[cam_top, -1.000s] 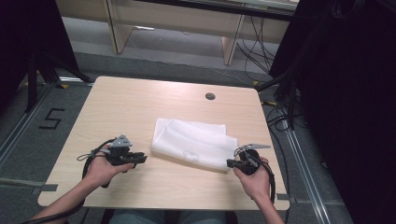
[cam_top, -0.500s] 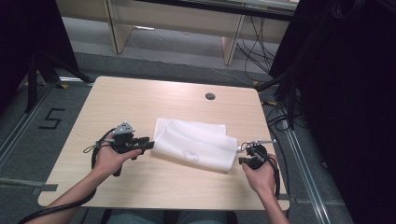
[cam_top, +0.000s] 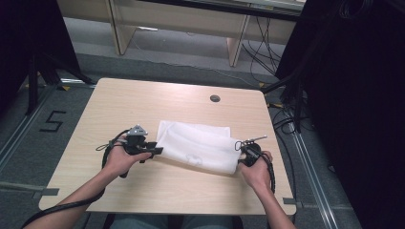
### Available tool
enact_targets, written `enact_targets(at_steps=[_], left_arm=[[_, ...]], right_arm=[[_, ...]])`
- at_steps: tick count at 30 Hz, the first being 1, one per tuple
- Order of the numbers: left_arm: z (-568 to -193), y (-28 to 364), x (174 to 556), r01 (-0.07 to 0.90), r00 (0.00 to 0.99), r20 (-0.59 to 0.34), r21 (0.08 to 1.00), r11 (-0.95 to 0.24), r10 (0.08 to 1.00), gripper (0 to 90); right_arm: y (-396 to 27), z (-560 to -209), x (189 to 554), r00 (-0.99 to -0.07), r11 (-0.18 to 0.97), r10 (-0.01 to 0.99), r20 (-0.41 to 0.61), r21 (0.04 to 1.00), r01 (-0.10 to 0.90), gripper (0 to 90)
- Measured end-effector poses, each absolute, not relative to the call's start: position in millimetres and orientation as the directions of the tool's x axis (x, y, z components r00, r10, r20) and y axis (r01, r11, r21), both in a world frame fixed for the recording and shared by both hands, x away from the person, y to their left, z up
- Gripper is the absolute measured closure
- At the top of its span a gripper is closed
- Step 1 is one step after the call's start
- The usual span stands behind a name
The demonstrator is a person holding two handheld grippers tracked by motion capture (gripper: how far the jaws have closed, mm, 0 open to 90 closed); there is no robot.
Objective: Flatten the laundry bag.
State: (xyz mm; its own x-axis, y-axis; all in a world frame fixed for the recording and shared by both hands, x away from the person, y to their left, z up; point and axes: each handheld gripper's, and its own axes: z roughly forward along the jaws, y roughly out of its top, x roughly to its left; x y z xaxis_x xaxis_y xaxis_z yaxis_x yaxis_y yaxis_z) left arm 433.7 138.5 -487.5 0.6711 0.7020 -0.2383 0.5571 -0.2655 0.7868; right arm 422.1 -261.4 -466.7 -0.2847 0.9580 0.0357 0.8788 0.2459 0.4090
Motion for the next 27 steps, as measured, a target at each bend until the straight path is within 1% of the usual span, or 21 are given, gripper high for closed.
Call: enact_targets(at_steps=[2, 3, 5, 6, 9, 10, 11, 15, 16, 17, 18, 19, 20, 21, 22, 23, 26, 27], left_arm=[[-487, 143, 432, 0.576, 0.664, -0.243, 0.770, -0.276, 0.707, 63.5], [-487, 146, 430, 0.576, 0.668, -0.232, 0.763, -0.294, 0.707, 65.7], [-485, 153, 425, 0.575, 0.682, -0.208, 0.745, -0.338, 0.701, 67.0], [-485, 157, 422, 0.576, 0.684, -0.195, 0.736, -0.356, 0.703, 66.8], [-485, 165, 417, 0.583, 0.688, -0.190, 0.720, -0.376, 0.701, 66.6], [-485, 171, 412, 0.593, 0.687, -0.204, 0.713, -0.375, 0.698, 65.7], [-484, 175, 410, 0.592, 0.690, -0.192, 0.703, -0.393, 0.698, 65.2], [-480, 185, 402, 0.606, 0.682, -0.203, 0.694, -0.388, 0.703, 62.9], [-475, 192, 398, 0.598, 0.674, -0.207, 0.718, -0.358, 0.709, 61.8], [-472, 195, 397, 0.573, 0.682, -0.194, 0.741, -0.351, 0.705, 60.8], [-468, 195, 397, 0.532, 0.691, -0.180, 0.783, -0.323, 0.701, 59.4], [-468, 195, 397, 0.532, 0.691, -0.180, 0.783, -0.323, 0.701, 56.0], [-458, 191, 398, 0.455, 0.716, -0.146, 0.839, -0.299, 0.683, 53.6], [-455, 186, 398, 0.445, 0.710, -0.143, 0.850, -0.282, 0.689, 53.0], [-455, 186, 398, 0.445, 0.710, -0.143, 0.850, -0.282, 0.689, 52.7], [-453, 172, 400, 0.419, 0.735, -0.118, 0.854, -0.310, 0.668, 53.3], [-460, 145, 403, 0.423, 0.769, -0.124, 0.835, -0.353, 0.627, 56.9], [-463, 137, 405, 0.415, 0.792, -0.116, 0.823, -0.388, 0.599, 58.8]], right_arm=[[-258, -468, 424, -0.280, 0.241, 0.959, 0.035, 0.414, 0.878, 90.0], [-255, -469, 425, -0.279, 0.240, 0.960, 0.034, 0.421, 0.875, 90.0], [-249, -469, 426, -0.292, 0.250, 0.955, 0.040, 0.417, 0.874, 90.0], [-246, -469, 426, -0.313, 0.272, 0.949, 0.036, 0.409, 0.871, 90.0], [-237, -470, 427, -0.322, 0.277, 0.946, 0.040, 0.413, 0.868, 90.0], [-229, -470, 427, -0.338, 0.292, 0.940, 0.044, 0.406, 0.866, 89.9], [-226, -469, 427, -0.349, 0.301, 0.936, 0.049, 0.407, 0.863, 89.7], [-220, -465, 423, -0.374, 0.321, 0.926, 0.054, 0.410, 0.854, 88.4], [-222, -459, 421, -0.398, 0.345, 0.917, 0.035, 0.434, 0.832, 86.7], [-223, -455, 420, -0.390, 0.338, 0.920, 0.032, 0.435, 0.834, 85.1], [-226, -452, 421, -0.410, 0.363, 0.912, 0.006, 0.454, 0.814, 83.4], [-226, -452, 421, -0.410, 0.363, 0.912, 0.006, 0.454, 0.814, 83.4], [-230, -443, 425, -0.420, 0.381, 0.907, -0.024, 0.470, 0.796, 78.0], [-230, -440, 428, -0.420, 0.380, 0.907, -0.030, 0.486, 0.787, 75.6], [-230, -440, 428, -0.420, 0.380, 0.907, -0.030, 0.486, 0.787, 75.6], [-229, -433, 437, -0.438, 0.389, 0.898, -0.028, 0.515, 0.764, 69.9], [-223, -428, 449, -0.484, 0.428, 0.874, -0.041, 0.537, 0.727, 62.5], [-219, -427, 454, -0.490, 0.424, 0.872, -0.024, 0.540, 0.728, 60.8]])
